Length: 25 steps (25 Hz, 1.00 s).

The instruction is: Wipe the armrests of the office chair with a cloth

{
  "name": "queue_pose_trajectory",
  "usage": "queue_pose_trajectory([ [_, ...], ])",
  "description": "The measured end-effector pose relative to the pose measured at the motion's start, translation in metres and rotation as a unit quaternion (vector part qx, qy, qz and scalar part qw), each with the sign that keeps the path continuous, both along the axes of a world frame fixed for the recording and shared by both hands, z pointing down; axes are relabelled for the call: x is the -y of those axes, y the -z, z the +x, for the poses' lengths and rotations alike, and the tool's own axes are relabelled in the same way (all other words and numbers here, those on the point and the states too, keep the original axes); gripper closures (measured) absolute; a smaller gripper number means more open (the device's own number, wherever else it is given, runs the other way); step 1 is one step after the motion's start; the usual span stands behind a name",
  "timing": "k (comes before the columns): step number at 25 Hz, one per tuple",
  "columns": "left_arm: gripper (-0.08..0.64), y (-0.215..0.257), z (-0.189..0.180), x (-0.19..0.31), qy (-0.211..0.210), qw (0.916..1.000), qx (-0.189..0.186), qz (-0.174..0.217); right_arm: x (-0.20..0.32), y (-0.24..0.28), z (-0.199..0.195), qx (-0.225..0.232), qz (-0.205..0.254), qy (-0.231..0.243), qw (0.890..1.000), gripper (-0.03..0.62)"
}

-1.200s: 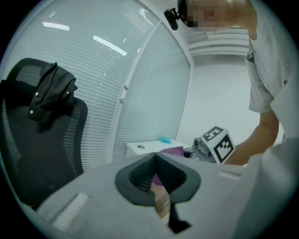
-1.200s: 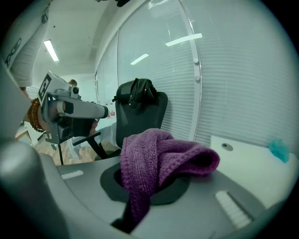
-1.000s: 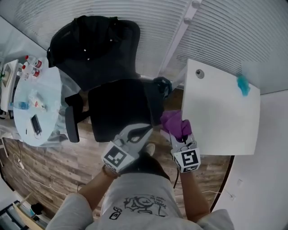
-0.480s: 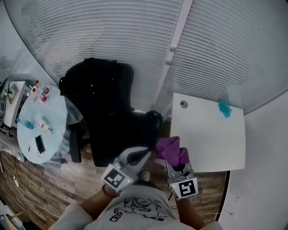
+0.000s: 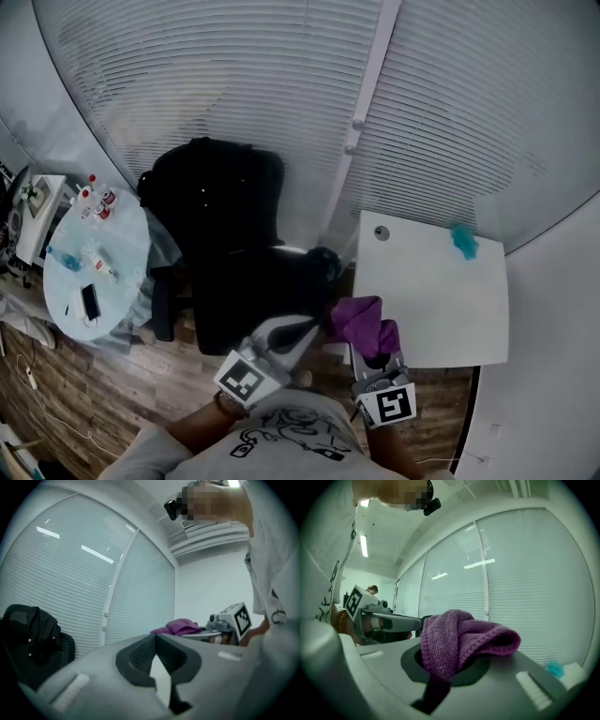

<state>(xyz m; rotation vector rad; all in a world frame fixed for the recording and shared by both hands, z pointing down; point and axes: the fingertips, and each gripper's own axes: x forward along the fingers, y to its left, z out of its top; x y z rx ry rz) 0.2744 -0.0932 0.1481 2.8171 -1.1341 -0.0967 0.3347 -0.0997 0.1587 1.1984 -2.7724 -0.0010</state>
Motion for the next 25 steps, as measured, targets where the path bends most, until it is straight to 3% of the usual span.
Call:
queue_pose_trajectory([
  [6, 0.557, 0.003, -0.010, -0.006, 0.030, 0.9995, 0.008, 0.000, -0.008, 0.002, -0.010, 0.000, -0.005, 0.034, 0.999, 0.563],
  [13, 0.557, -0.001, -0.041, -0.027, 0.095, 0.9954, 0.011, -0.008, -0.022, 0.003, -0.047, 0.004, -0.007, 0.105, 0.994, 0.563],
  [19, 0.557, -0.011, -0.090, -0.053, 0.169, 0.9854, 0.011, -0.019, -0.040, -0.009, -0.101, 0.008, -0.018, 0.178, 0.984, 0.564],
  [25, 0.557, -0.020, -0.147, -0.084, 0.242, 0.9700, 0.013, -0.024, -0.062, -0.019, -0.166, 0.021, -0.022, 0.250, 0.968, 0.563],
])
